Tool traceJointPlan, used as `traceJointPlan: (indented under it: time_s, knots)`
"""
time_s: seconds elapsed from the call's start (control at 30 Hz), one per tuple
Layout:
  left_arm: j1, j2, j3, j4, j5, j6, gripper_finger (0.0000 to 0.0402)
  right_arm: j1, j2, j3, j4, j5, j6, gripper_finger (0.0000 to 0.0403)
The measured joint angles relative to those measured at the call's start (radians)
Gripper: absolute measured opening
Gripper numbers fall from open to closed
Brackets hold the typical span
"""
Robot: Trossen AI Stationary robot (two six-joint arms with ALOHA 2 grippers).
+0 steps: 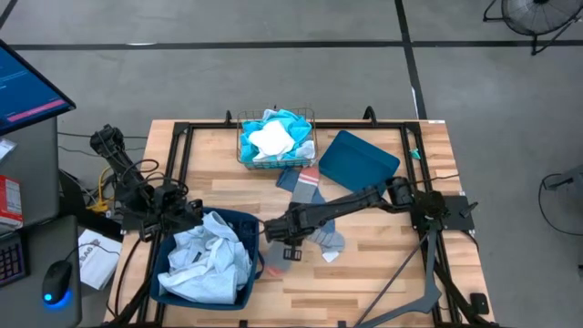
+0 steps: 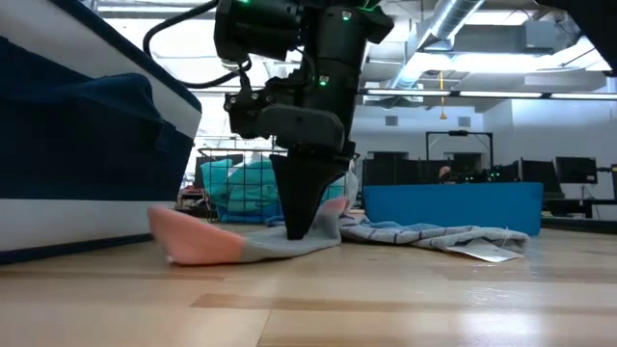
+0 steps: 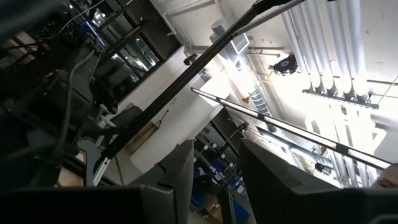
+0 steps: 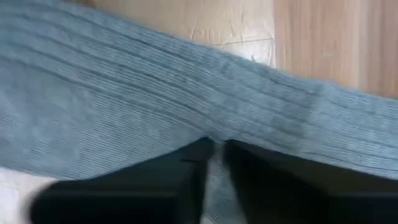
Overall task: Pick & Place Cloths
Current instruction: Put the gray sock into the blue bin
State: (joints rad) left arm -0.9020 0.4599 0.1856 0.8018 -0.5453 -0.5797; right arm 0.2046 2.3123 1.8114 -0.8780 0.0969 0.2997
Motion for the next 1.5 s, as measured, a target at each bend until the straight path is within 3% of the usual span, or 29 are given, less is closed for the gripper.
traceJointPlan:
  time_s: [0.1, 0.43, 0.67, 0.97, 1.5]
  knots:
    - [0.000, 0.000, 0.000, 0.000, 0.000, 0.000, 0.0116, -0.005, 0.000, -0.001, 0.013, -0.019, 0.018, 0.0013]
    - [0.000, 0.000, 0.000, 0.000, 0.000, 0.000, 0.0115, -0.004, -0.177, -0.002, 0.025, 0.059, 0.056, 0.0002]
    - [0.000, 0.000, 0.000, 0.000, 0.000, 0.000, 0.0113, -0.031, -0.362, -0.002, -0.036, 0.251, 0.145, 0.0001]
    - [0.000, 0.000, 0.000, -0.001, 0.000, 0.000, 0.0113, -0.139, -0.497, 0.000, -0.224, 0.483, 0.302, 0.0000]
    - [0.000, 0.000, -0.001, -0.002, 0.000, 0.000, 0.0113, -0.310, -0.529, 0.003, -0.651, 0.677, 0.531, 0.0000]
